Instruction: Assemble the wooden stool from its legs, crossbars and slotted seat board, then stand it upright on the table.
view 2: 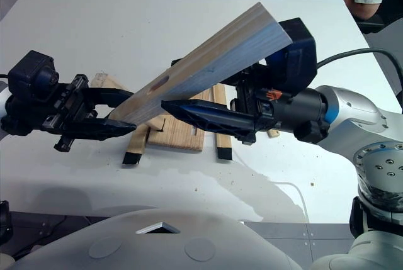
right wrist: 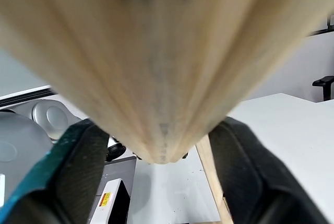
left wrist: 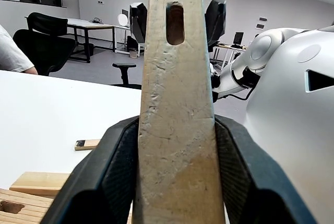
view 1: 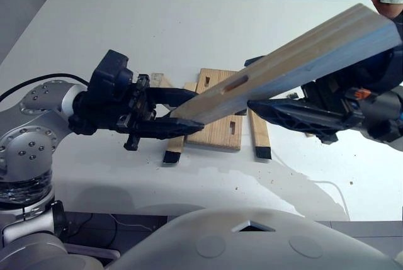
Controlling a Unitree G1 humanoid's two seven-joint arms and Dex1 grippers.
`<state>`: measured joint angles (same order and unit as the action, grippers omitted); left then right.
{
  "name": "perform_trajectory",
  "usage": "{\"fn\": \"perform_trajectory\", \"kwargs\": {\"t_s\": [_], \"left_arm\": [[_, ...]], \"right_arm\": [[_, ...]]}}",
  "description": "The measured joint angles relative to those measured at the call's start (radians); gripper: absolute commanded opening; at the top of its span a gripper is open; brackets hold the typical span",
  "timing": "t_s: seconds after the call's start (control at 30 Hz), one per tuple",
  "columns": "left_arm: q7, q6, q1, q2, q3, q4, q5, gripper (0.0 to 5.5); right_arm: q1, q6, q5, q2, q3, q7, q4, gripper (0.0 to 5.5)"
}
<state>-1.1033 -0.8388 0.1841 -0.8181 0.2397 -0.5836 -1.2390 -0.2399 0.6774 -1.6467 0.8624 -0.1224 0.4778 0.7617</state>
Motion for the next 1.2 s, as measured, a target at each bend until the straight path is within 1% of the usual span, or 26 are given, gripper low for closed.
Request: {"fn": "perform_trajectory", "kwargs": {"t_s": [0.13, 0.27, 0.3, 0.4, 0.47, 0.5, 0.57, 0.63, 0.77, 0.87, 0.93, 1.0, 1.1, 1.2], "left_arm": [[-0.011, 0.006, -0.002, -0.003, -0.013, -0.001, 0.021, 2.01], [-0.006, 0.003, -0.006, -0.006, -0.024, -0.003, 0.025, 2.01], [0.001, -0.002, -0.004, -0.008, -0.031, 0.000, 0.024, 2.38], [0.050, -0.038, 0.022, -0.007, -0.042, 0.020, -0.018, 2.74], [0.057, -0.050, 0.028, -0.010, -0.028, 0.029, -0.068, 3.02], [0.057, -0.060, 0.028, -0.017, -0.018, 0.026, -0.094, 3.25], [0.062, -0.068, 0.026, -0.040, -0.007, 0.018, -0.110, 3.50], [0.049, -0.067, 0.000, -0.053, -0.003, -0.007, -0.105, 3.82], [0.039, -0.056, -0.061, -0.074, 0.027, -0.032, -0.070, 3.85], [0.041, 0.004, -0.081, -0.073, 0.087, -0.025, -0.033, 3.85], [0.071, 0.022, -0.064, -0.072, 0.126, 0.005, -0.053, 3.85], [0.085, 0.029, -0.026, -0.075, 0.170, 0.047, -0.092, 3.85], [0.018, 0.053, -0.040, -0.110, 0.197, 0.088, -0.035, 3.85], [-0.115, 0.143, -0.149, -0.155, 0.169, 0.105, 0.135, 3.85]], "right_arm": [[0.008, 0.001, 0.019, 0.003, 0.000, 0.019, 0.004, 1.99], [0.019, 0.001, 0.037, 0.003, 0.000, 0.032, 0.005, 1.99], [0.024, 0.001, 0.040, 0.003, 0.000, 0.034, 0.004, 1.99], [0.031, 0.001, 0.054, 0.006, -0.002, 0.034, 0.003, 1.99], [0.033, 0.001, 0.049, 0.007, -0.004, 0.040, 0.010, 1.99], [0.035, 0.001, 0.039, 0.008, -0.007, 0.043, 0.014, 1.99], [0.050, 0.001, 0.030, 0.013, -0.027, 0.048, 0.020, 1.99], [0.084, 0.007, 0.007, 0.031, -0.063, 0.060, 0.019, 1.99], [0.155, 0.033, -0.024, 0.082, -0.165, 0.093, 0.017, 1.99], [0.269, 0.088, -0.042, 0.138, -0.344, 0.160, 0.005, 1.99], [0.352, 0.139, -0.033, 0.165, -0.453, 0.224, -0.011, 1.99], [0.425, 0.184, 0.039, 0.181, -0.537, 0.320, -0.033, 1.99], [0.492, 0.190, 0.223, 0.201, -0.565, 0.426, -0.071, 1.99], [0.510, 0.135, 0.413, 0.200, -0.506, 0.462, -0.074, 1.99]]}}
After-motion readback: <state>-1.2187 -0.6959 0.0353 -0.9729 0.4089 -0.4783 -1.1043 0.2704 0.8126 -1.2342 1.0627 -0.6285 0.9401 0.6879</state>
